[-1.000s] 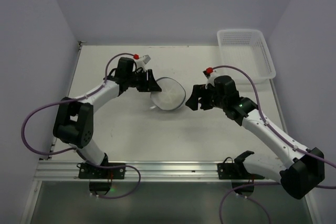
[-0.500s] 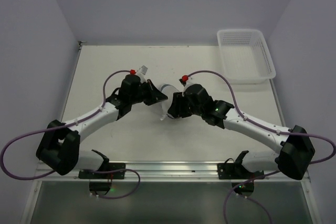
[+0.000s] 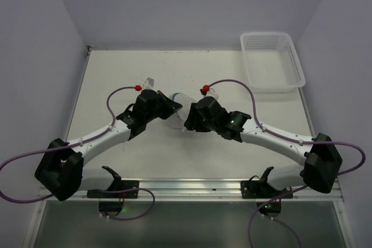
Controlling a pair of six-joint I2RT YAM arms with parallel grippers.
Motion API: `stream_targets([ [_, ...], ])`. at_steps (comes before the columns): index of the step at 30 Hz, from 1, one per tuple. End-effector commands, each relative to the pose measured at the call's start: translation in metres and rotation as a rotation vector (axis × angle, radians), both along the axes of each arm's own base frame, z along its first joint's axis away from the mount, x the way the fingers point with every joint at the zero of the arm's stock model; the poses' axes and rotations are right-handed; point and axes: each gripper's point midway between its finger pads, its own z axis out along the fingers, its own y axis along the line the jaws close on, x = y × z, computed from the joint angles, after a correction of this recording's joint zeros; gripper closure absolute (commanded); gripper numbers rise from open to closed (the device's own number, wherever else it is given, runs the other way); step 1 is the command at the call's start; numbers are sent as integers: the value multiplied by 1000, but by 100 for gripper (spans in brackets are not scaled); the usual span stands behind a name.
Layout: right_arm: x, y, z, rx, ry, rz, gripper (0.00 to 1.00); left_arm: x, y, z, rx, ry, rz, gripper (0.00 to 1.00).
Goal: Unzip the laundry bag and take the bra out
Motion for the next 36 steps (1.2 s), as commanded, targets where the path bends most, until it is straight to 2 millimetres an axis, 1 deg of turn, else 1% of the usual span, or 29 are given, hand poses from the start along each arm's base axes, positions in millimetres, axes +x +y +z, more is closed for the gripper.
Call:
stream_targets([
  [1,5,-4,2,-13,7,-74,50,9,2,14,-29,-41,81,100],
  [4,3,-3,-3,-23,29,-74,48,8,-4,13,-22,-40,81,100],
  [8,6,-3,-13,-50,39,-86,48,7,-11,12,-16,-39,72,100],
  [10,8,-1,-14,-53,37,-90,48,7,-12,11,-8,-41,71,100],
  [11,8,-1,-18,-63,43,-92,48,7,-12,11,-3,-44,70,100],
  [16,11,5,-20,-55,50,-96,47,6,-9,11,22,-49,80,100],
  [18,13,1,-23,-65,49,-112,47,5,-7,9,29,-49,80,100],
  [20,20,-11,-25,-84,38,-171,48,4,-4,10,39,-56,81,100],
  [21,24,-26,-29,-89,50,-214,48,3,-1,9,50,-56,87,100],
  [23,28,-45,-33,-84,65,-260,48,2,2,11,61,-65,92,100],
  [24,25,-60,-45,-101,86,-280,48,1,5,9,81,-67,90,100],
  [25,31,-77,-40,-81,78,-326,48,1,8,9,94,-72,100,100],
  [26,31,-86,-40,-75,78,-339,48,1,10,10,104,-84,98,100],
  [27,27,-96,-46,-85,86,-348,49,1,11,10,112,-87,98,100],
  [28,29,-103,-44,-86,68,-340,49,2,11,11,117,-92,95,100],
  [29,28,-102,-31,-48,32,-314,49,2,12,9,133,-96,90,100],
  [31,22,-93,-24,-20,-1,-214,49,2,12,9,144,-96,87,100],
  [32,21,-90,-12,10,-36,-182,49,3,12,9,147,-98,87,100],
  [33,22,-84,-6,41,-72,-144,50,3,10,11,143,-100,82,100],
  [34,14,-74,-2,65,-82,-55,50,3,10,10,144,-99,81,100],
  [36,11,-61,10,123,-132,19,51,4,9,12,139,-101,81,100],
])
